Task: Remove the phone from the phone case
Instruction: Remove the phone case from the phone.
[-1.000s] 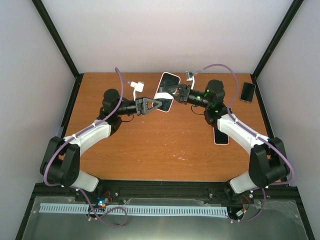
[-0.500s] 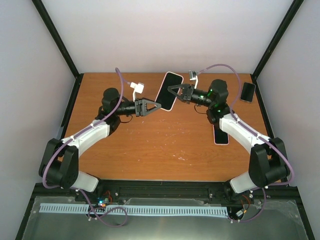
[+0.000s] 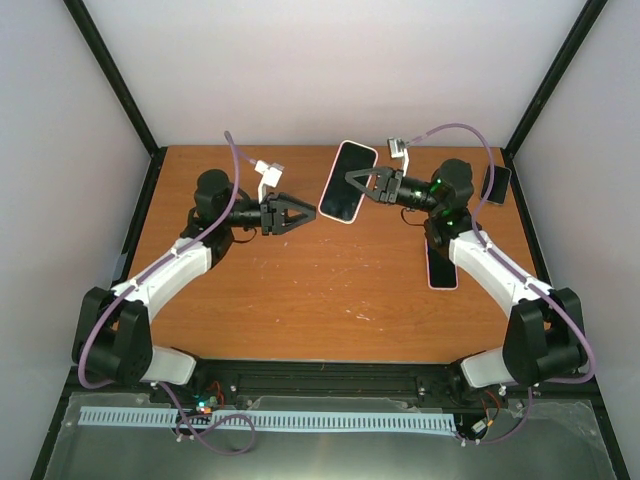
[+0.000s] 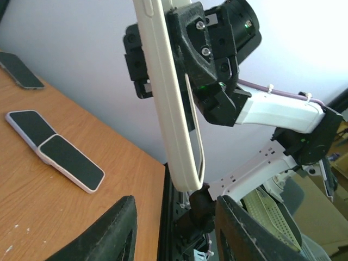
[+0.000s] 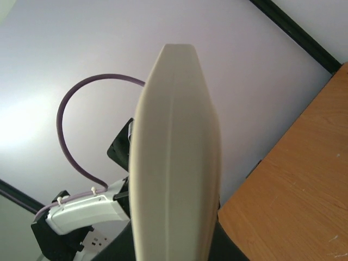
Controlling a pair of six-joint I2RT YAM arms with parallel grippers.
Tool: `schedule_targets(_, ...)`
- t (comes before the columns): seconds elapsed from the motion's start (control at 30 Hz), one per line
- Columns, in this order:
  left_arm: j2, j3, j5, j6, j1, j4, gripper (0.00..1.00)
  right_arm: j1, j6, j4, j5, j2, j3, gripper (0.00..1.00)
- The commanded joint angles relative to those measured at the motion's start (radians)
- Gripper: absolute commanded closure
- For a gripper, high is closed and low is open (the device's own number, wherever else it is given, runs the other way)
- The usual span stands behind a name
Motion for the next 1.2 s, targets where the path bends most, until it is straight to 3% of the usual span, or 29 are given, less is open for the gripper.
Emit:
schedule_targets(0.0,-0.022,0.055,0.061,0.077,-0.03,-0.035,0.59,-0.001,-0.054,0.104,-0.054,-0.037,0.002,0.97)
schedule_targets(0.53,0.02,0.082,-0.007,0.081,-0.043,-0.08,0.65,-0.001,-0.09,0.082,-0.067,-0.041,-0.008,0.97)
schedule_targets(0.77,0.039,0.08,-0.067,0.105,-0.043,-0.127,0.75,-0.001,-0.065,0.111,-0.071,-0.036,-0.011,0.97)
schedule_targets(1.17,0.059,0.04,-0.069,0.06,-0.034,-0.049,0.85,-0.001,0.163,0.317,-0.055,-0.021,-0.037,0.97)
